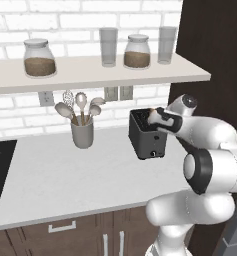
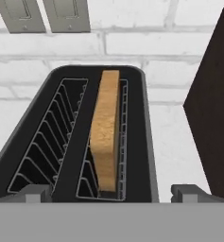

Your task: Start the toaster. Once the lever pops up, take the bread to the plate on the dining counter.

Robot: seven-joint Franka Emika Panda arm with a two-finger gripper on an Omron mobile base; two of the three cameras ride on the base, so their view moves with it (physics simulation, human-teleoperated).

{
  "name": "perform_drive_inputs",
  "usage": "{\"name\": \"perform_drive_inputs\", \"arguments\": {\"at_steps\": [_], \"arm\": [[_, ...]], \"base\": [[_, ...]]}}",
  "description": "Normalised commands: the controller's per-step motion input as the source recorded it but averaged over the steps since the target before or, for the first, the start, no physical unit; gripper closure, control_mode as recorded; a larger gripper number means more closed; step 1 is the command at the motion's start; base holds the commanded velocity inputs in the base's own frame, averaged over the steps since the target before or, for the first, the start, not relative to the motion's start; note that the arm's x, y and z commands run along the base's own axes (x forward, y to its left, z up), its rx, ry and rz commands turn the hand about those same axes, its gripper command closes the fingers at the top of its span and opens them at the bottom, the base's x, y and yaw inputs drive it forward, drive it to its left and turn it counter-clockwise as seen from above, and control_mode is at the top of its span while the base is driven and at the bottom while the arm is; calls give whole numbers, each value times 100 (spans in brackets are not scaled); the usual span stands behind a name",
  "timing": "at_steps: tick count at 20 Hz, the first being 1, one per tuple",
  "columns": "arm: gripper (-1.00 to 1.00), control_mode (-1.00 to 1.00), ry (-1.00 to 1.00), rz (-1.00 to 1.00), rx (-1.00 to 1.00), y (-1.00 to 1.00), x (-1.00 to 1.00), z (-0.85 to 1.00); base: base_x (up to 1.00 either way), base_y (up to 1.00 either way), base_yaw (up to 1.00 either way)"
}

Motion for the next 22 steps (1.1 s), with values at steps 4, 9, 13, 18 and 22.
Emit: {"name": "perform_drive_inputs", "arguments": {"at_steps": [4, 9, 13, 18, 22], "arm": [[-100, -100, 0, 0, 0, 0, 30, -21], [-100, -100, 0, 0, 0, 0, 31, -14], [-100, -100, -2, 0, 0, 0, 36, 0], [-100, -100, -4, 0, 0, 0, 15, -2], [-100, -100, -6, 0, 0, 0, 4, -5]], "base": [[0, 0, 0], [0, 0, 0], [0, 0, 0], [0, 0, 0], [0, 0, 0]]}}
